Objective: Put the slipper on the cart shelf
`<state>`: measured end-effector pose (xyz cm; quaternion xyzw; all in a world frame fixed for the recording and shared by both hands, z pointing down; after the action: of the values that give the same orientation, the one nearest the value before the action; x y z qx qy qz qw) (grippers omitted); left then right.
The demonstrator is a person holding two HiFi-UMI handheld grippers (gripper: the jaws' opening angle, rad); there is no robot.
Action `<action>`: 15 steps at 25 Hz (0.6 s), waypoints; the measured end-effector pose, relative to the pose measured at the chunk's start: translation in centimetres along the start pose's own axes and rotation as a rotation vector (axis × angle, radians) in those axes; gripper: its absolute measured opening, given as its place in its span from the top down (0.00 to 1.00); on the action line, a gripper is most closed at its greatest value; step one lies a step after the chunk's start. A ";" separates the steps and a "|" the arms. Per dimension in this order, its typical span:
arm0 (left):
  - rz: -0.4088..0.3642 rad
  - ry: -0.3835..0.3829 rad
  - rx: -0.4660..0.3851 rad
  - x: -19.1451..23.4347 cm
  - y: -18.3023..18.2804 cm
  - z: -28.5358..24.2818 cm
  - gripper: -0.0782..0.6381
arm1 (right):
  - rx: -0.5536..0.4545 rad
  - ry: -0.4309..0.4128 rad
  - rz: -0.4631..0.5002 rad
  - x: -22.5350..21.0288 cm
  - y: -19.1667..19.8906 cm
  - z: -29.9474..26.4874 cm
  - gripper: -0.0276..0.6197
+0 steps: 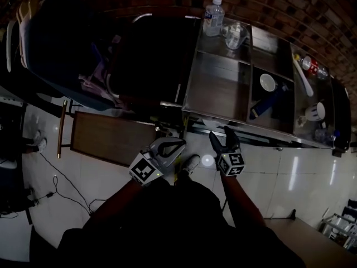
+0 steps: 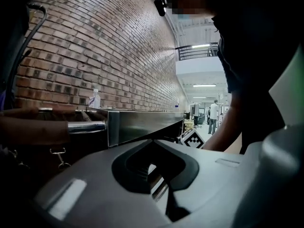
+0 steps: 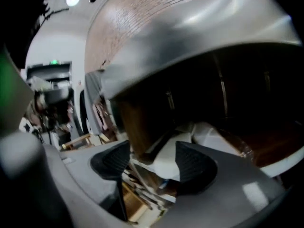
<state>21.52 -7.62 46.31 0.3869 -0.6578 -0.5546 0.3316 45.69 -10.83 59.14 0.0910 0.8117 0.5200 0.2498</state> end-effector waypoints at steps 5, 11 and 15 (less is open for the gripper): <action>0.000 -0.025 0.025 0.1 1.1 2.8 0.88 | -0.060 -0.187 0.007 5.7 -2.2 1.0 0.92; 0.046 -0.087 0.019 1.5 1.3 8.7 0.88 | -0.057 -0.381 0.115 14.9 -4.1 -0.2 0.96; 0.020 -0.092 0.015 3.3 2.6 14.2 0.88 | -0.009 -0.441 0.180 22.5 -4.5 -1.8 0.96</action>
<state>7.28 -3.56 46.56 0.3570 -0.6805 -0.5635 0.3034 25.93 -5.11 48.73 0.2733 0.7238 0.5115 0.3739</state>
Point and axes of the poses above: the fingertips, and each gripper's own axes: z backward along the fingers, x to its left, y out of its underside, the point moved 8 cm from there along z, backward along the fingers, and after that the axes turned 4 degrees about -z, right-handed, at the moved point
